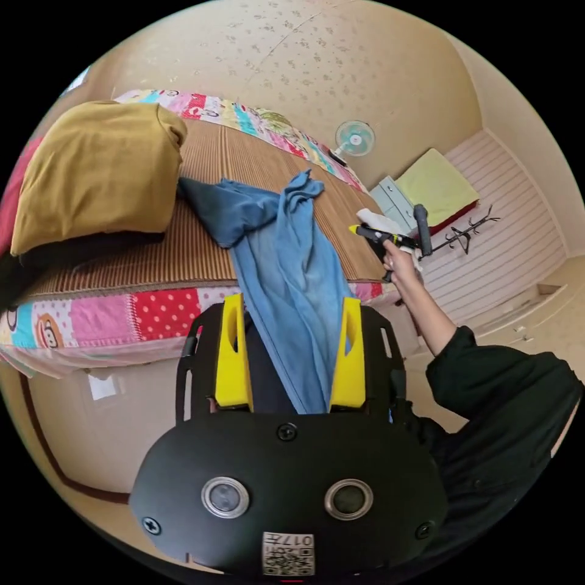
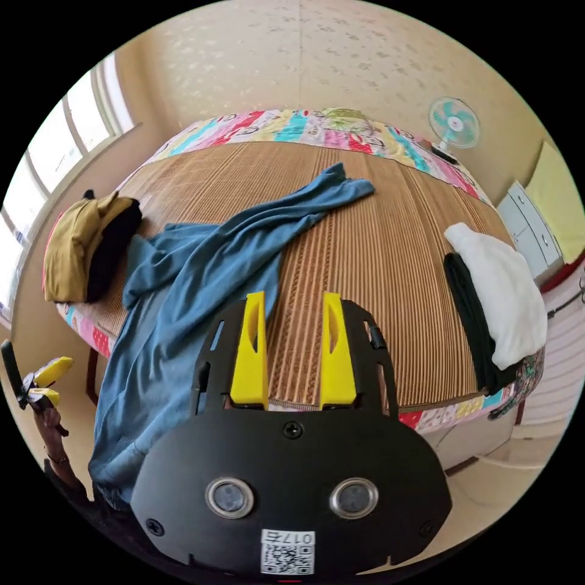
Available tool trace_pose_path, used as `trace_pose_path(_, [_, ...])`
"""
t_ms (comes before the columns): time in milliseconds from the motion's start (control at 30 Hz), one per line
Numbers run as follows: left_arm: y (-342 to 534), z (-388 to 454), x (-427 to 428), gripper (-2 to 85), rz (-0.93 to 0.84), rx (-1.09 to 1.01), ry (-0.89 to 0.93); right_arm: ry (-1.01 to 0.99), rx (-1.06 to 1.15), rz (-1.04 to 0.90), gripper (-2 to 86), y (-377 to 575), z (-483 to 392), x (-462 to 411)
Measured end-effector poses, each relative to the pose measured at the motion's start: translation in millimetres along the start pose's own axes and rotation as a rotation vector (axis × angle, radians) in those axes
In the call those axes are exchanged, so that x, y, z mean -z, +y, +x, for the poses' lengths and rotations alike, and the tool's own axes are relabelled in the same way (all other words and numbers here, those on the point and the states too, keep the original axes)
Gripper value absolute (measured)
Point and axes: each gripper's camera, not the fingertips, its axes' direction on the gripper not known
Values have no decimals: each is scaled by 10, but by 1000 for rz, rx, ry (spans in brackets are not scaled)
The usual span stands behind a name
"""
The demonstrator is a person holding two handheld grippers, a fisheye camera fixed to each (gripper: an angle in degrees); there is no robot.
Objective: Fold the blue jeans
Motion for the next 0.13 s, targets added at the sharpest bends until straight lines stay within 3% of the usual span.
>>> trace_pose_path(133, [-550,221,-449,242,95,-85,-112,26,-214,80,194,-27,620,-177])
